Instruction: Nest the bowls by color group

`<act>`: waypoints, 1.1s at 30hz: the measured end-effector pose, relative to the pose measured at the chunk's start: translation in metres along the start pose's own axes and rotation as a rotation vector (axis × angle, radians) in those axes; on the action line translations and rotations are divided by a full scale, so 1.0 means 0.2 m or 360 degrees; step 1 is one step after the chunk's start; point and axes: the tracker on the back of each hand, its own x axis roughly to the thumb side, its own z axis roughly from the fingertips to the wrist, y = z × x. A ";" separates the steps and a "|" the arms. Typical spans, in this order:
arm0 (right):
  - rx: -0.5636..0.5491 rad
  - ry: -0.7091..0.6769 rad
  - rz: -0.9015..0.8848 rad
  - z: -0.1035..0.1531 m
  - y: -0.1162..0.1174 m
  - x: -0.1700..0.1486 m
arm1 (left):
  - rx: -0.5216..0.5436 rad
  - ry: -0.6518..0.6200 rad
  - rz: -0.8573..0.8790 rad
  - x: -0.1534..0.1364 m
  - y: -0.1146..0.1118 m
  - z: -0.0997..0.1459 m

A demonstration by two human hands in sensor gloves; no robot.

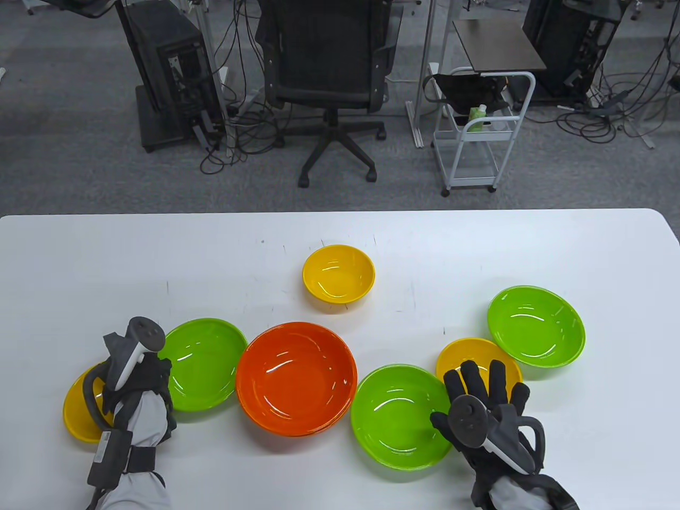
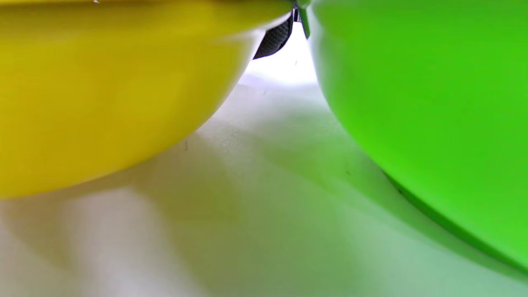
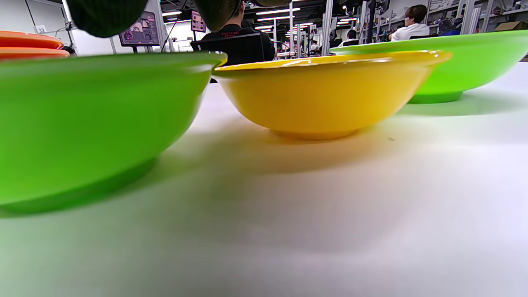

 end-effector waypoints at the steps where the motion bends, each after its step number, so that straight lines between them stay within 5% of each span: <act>1: -0.0001 -0.0001 0.0001 0.00 0.00 0.00 | 0.0028 -0.0008 -0.0005 0.01 0.00 0.00; 14: -0.0009 -0.0002 0.0001 0.00 0.00 0.00 | 0.0238 -0.0226 0.0482 0.01 0.09 0.07; 33: -0.0041 0.0060 -0.0090 -0.01 -0.04 -0.03 | 0.0580 -0.0266 0.1038 -0.10 0.28 0.19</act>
